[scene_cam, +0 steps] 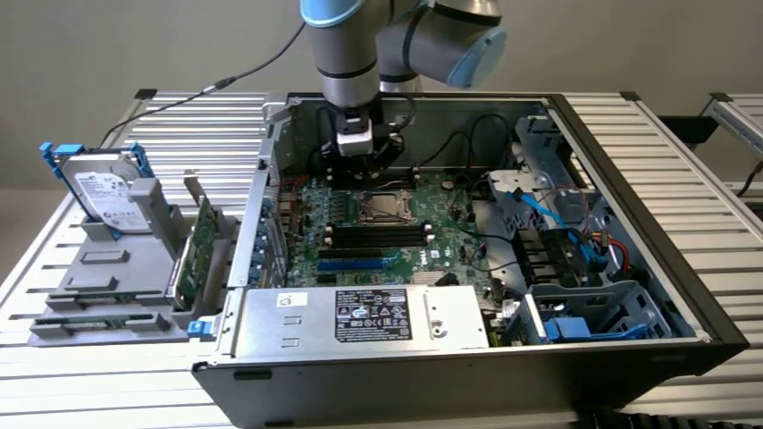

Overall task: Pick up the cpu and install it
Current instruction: 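Install the first cpu locking lever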

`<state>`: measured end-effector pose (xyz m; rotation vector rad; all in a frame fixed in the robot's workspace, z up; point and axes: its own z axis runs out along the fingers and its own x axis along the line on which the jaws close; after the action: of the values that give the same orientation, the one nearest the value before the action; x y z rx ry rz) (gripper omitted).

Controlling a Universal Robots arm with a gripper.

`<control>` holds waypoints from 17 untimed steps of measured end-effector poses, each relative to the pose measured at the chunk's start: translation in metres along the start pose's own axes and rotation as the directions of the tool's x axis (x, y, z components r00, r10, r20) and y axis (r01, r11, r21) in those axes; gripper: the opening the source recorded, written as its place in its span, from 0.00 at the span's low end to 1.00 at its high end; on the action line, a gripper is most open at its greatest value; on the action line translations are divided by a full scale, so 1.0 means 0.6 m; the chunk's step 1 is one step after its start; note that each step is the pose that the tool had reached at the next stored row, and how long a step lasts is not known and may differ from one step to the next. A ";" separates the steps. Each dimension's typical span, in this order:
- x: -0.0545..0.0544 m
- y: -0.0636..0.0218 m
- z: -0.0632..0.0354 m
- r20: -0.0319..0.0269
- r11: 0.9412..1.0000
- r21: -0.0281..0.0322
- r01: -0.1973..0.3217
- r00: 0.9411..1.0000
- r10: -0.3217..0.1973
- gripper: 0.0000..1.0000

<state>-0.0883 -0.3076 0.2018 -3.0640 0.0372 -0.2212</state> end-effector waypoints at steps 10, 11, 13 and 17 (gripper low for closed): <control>0.001 -0.002 0.005 0.005 1.000 0.000 0.000 1.000 0.000 0.11; 0.001 -0.002 0.005 0.006 1.000 0.000 0.000 1.000 0.000 0.11; 0.002 -0.003 0.006 0.007 1.000 0.000 0.000 1.000 0.000 0.11; 0.003 -0.004 0.007 0.010 1.000 0.000 -0.001 1.000 0.001 0.11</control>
<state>-0.0860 -0.3048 0.1982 -3.0648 0.0375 -0.2059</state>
